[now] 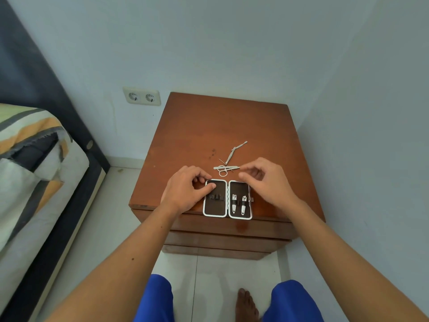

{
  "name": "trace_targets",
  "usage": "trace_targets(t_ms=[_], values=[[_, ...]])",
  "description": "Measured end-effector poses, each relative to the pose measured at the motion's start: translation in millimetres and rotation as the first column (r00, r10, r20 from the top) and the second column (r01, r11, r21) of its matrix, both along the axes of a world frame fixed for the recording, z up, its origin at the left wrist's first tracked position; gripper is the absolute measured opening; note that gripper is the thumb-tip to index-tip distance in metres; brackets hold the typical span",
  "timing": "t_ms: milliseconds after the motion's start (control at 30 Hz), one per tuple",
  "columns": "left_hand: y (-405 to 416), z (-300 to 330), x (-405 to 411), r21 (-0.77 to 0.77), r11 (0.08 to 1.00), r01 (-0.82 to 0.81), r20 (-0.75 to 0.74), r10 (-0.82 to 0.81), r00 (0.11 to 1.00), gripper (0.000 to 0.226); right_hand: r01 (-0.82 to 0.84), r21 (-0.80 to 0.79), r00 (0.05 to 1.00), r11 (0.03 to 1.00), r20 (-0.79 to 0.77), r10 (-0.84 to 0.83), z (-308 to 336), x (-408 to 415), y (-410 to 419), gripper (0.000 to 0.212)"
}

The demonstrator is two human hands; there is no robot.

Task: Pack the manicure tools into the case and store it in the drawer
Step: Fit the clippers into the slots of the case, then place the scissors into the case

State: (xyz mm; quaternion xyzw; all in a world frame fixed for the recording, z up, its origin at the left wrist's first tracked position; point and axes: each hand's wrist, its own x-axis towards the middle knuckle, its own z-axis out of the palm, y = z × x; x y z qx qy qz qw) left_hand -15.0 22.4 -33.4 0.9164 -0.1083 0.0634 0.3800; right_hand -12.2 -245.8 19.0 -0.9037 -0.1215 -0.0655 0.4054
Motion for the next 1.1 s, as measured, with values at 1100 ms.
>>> trace_targets(t_ms=[1100], values=[[-0.2,1.2,-0.4,-0.012,1.000,0.005,0.011,-0.005,1.000,0.016,-0.197,-0.417,0.972,0.887,0.033,0.232,4.5,39.8,20.2,0.007]])
